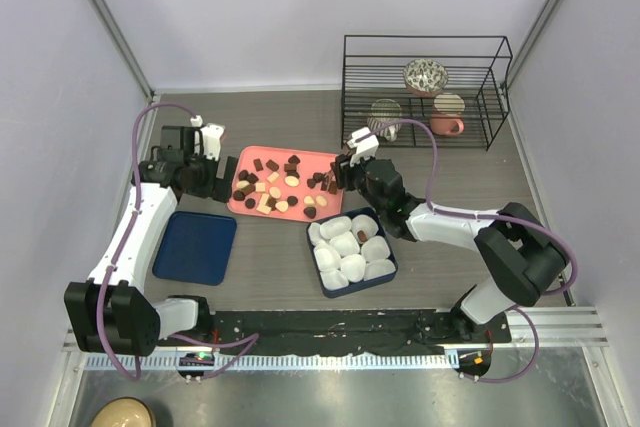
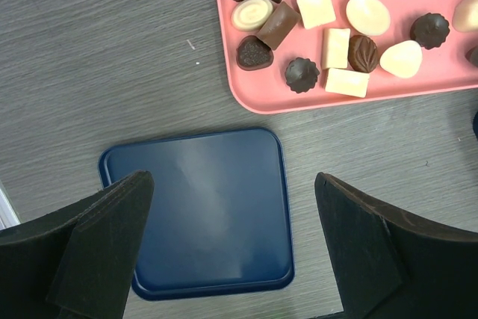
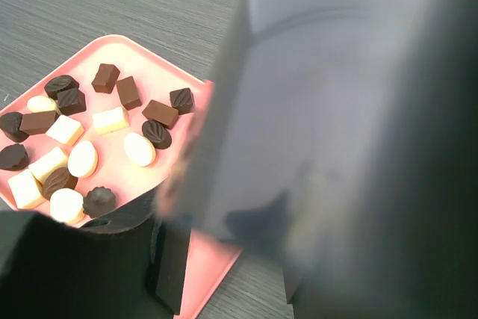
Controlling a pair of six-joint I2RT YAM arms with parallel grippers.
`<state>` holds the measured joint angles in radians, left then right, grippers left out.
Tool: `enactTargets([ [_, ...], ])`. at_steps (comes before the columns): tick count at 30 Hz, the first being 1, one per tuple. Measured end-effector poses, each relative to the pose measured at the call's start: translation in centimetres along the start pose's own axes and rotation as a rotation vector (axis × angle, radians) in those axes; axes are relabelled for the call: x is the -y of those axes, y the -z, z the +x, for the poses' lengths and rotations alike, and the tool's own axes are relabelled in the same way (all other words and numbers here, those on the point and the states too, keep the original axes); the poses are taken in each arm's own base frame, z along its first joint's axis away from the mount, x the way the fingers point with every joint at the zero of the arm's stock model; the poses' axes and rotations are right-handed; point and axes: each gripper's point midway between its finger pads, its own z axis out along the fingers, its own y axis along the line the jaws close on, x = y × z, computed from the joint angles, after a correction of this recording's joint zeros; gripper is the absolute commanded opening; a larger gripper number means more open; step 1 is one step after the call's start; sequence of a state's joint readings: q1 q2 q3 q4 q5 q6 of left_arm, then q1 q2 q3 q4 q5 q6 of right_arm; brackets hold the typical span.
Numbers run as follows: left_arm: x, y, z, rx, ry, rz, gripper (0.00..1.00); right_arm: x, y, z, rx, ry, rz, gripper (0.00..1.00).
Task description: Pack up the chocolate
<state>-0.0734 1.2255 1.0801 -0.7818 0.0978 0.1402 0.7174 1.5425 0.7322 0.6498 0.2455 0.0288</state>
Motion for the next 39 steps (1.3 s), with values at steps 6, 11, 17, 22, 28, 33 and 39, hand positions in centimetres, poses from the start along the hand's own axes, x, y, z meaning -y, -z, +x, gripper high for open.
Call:
enactTargets([
  [6,0.0,0.0,0.0,0.0,0.0,0.0,0.95,0.0,0.0,0.0,0.0,0.0,0.0,0.47],
  [11,0.0,0.0,0.0,0.001,0.0,0.0,0.95,0.0,-0.1,-0.2,0.001,0.0,0.001,0.46],
  [17,0.0,0.1,0.0,0.002,0.0,0.0,0.95,0.2,-0.8,-1.7,0.018,-0.001,0.005,0.44],
  [22,0.0,0.1,0.0,0.002,0.0,0.0,0.94,-0.1,-2.3,-2.7,0.034,-0.001,-0.005,0.43],
  [28,0.0,0.1,0.0,0.002,-0.001,0.0,0.94,-1.0,-3.3,-2.9,0.031,0.01,-0.048,0.44],
  [33,0.0,0.1,0.0,0.002,0.0,0.0,0.94,-1.7,-4.5,-3.3,0.035,0.021,-0.075,0.46],
  [39,0.0,0.1,0.0,0.002,-0.001,-0.001,0.94,-2.3,-5.8,-2.1,0.007,0.04,-0.096,0.47],
])
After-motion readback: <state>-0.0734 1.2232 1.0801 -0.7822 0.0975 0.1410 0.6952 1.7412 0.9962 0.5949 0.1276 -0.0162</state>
